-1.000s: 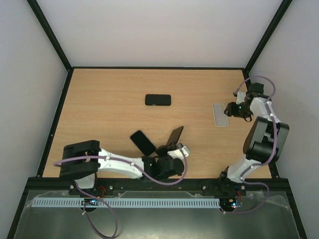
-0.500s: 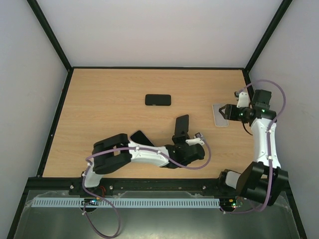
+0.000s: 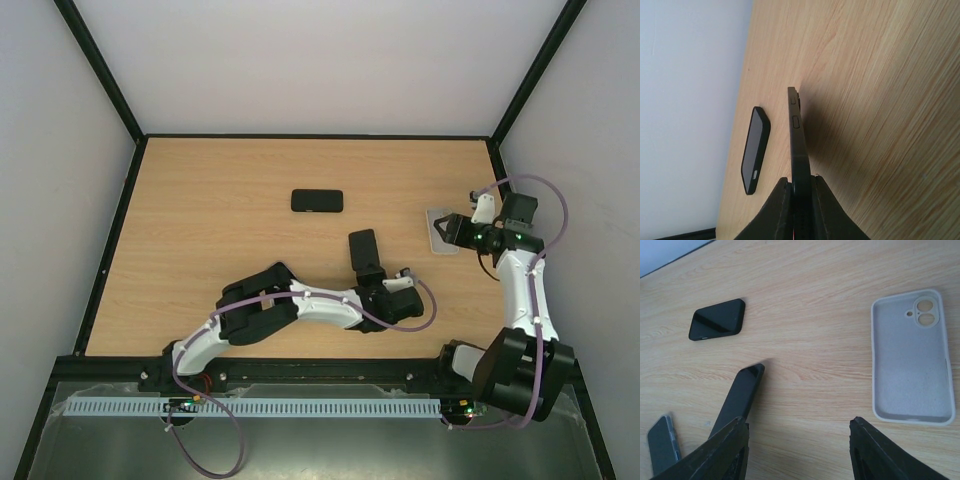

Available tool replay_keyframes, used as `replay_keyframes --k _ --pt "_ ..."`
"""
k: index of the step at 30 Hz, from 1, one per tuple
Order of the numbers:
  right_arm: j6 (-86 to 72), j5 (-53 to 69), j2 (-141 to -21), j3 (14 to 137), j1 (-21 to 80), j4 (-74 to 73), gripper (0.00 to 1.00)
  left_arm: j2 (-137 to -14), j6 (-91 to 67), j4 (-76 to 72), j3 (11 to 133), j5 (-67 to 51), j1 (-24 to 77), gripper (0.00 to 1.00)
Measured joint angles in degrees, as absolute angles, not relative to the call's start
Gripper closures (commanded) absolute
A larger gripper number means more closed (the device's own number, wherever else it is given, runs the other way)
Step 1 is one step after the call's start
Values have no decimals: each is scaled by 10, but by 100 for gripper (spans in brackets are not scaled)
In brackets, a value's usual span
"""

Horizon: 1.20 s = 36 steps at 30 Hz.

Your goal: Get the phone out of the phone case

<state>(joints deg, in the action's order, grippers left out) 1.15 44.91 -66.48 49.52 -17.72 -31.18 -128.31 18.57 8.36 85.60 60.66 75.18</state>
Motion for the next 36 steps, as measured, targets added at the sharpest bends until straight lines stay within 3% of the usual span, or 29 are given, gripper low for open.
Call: replay_keyframes --k 6,13,18,26,36 --pt "8 449 -654 492 -177 -291 45 -1323 174 95 886 585 750 72" --pt "8 449 -660 492 -177 -289 45 -1331 148 104 891 566 743 33" --pt "8 449 -660 492 -177 -288 45 -1298 107 93 872 517 732 16" --pt "9 449 -657 492 -177 -288 45 -1157 -14 87 768 422 720 7" --pt "20 457 -609 490 -177 -288 44 -906 -322 122 583 337 700 1"
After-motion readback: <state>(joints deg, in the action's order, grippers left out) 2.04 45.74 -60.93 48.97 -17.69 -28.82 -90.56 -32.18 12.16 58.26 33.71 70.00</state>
